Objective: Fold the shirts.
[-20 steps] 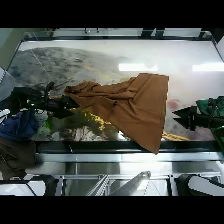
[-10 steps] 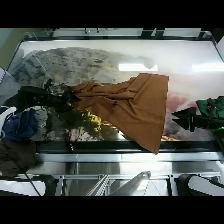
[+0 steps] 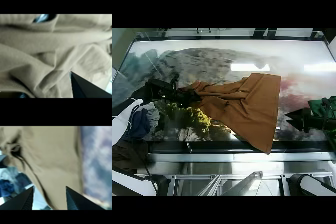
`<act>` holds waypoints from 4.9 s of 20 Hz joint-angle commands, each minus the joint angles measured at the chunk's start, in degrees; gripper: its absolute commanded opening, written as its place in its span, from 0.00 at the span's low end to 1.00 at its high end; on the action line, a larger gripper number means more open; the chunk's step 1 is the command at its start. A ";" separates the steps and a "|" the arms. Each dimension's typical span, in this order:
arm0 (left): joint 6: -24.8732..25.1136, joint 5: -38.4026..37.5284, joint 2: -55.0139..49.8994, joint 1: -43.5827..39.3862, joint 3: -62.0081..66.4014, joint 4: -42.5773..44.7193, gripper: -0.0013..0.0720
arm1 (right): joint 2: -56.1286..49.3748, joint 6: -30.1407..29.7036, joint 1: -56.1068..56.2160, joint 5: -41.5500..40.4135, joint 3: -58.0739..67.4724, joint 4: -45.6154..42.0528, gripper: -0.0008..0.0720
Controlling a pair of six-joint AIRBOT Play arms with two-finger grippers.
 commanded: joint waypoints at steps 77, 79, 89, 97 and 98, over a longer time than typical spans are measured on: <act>5.60 35.50 -14.53 15.21 22.88 -12.52 0.04 | -39.06 -3.02 3.52 15.61 41.59 2.67 0.04; 8.68 31.98 -12.92 15.21 17.92 -10.62 0.04 | -37.86 -6.01 3.50 13.94 38.80 2.29 0.03; 10.34 24.83 -8.59 15.21 6.03 -5.07 0.04 | -35.98 -10.05 3.52 5.25 33.31 2.27 0.04; 3.58 30.97 -7.17 16.04 9.01 -5.11 0.44 | -29.05 -9.57 2.38 5.77 32.72 0.04 0.42; 3.76 31.30 -5.01 16.52 6.97 -4.90 0.41 | -26.10 -9.57 1.81 5.92 31.54 -0.61 0.42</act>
